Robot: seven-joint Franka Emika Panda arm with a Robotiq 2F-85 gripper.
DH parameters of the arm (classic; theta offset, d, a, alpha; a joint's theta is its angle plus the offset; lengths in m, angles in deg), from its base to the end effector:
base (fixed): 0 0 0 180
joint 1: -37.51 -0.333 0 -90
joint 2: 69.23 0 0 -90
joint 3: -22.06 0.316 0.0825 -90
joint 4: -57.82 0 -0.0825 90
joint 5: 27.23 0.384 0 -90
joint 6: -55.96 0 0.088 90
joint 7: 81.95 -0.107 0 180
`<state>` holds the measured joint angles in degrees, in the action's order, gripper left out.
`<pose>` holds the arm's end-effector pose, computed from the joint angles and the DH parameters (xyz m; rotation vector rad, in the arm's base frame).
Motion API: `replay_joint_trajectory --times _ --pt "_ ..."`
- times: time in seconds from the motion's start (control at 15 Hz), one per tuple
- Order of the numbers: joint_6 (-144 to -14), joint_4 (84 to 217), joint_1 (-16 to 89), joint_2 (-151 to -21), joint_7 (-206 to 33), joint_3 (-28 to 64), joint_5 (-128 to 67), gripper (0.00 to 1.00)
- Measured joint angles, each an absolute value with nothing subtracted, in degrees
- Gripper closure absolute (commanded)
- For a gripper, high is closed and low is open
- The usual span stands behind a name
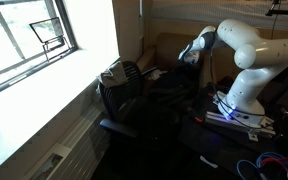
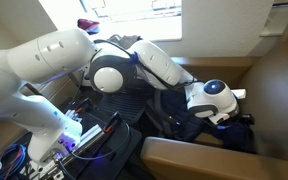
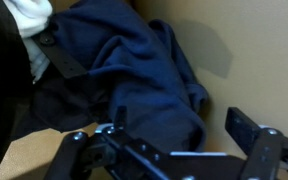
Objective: Take the black sweater on the sofa and place it on the black chair
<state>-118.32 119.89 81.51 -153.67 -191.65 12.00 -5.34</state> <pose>0.4472 -0.5808 -0.0381 -0.1626 2.8268 -0.6510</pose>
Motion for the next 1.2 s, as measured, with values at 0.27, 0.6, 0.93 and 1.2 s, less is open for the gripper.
replay_joint_trajectory --times 0.27,0.6,0.93,1.2 --pt "-117.01 119.93 81.51 -153.71 -191.70 12.34 -5.06 0.00" --pt "-114.01 120.10 81.58 -153.88 -193.20 12.55 -2.86 0.00" --pt "-114.02 120.38 81.00 -153.90 -193.53 11.86 -2.86 0.00" --pt "-112.23 123.98 79.58 -154.14 -196.35 8.22 -4.06 0.40"
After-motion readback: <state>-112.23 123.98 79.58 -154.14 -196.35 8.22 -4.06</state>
